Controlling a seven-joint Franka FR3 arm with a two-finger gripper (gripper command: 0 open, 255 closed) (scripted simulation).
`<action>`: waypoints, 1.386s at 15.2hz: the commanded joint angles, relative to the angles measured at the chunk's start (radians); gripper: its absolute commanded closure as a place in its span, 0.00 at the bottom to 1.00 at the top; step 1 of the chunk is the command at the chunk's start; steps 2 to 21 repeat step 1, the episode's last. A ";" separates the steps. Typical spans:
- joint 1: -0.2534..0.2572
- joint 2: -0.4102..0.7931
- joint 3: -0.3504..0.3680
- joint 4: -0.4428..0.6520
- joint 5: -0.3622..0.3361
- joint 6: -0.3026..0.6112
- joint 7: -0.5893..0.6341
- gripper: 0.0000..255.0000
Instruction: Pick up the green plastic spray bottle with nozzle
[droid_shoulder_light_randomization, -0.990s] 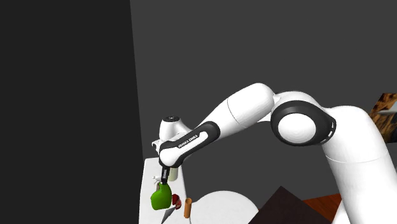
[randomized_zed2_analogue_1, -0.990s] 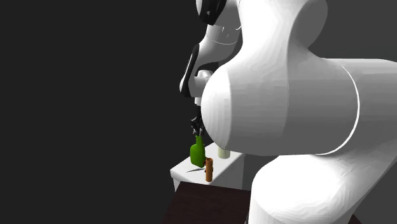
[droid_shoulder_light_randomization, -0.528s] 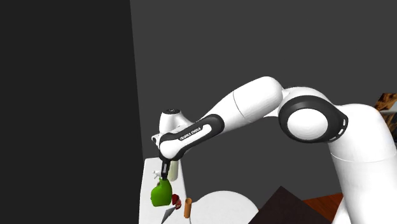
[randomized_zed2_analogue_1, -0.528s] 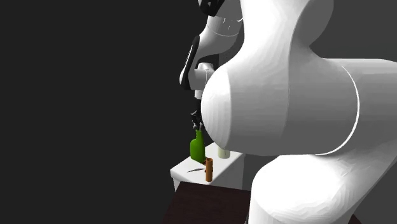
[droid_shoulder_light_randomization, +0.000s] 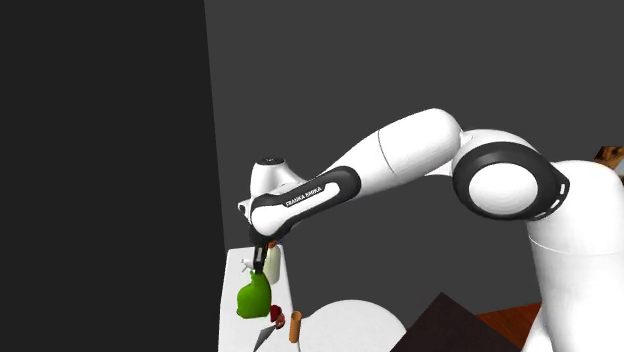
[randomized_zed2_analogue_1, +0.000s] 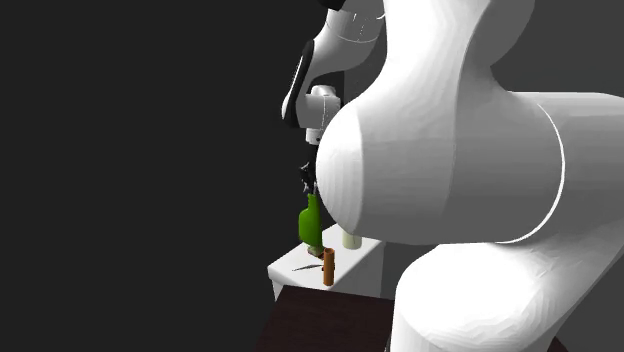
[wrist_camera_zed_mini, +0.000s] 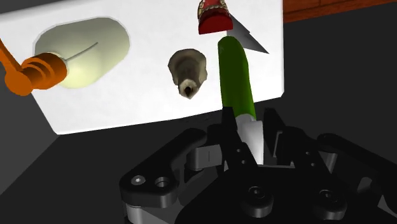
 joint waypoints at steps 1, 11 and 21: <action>0.000 -0.003 0.000 0.007 0.000 -0.010 0.000 1.00; 0.000 -0.003 0.000 0.007 0.000 -0.010 0.000 1.00; 0.000 -0.003 0.000 0.007 0.000 -0.010 0.000 1.00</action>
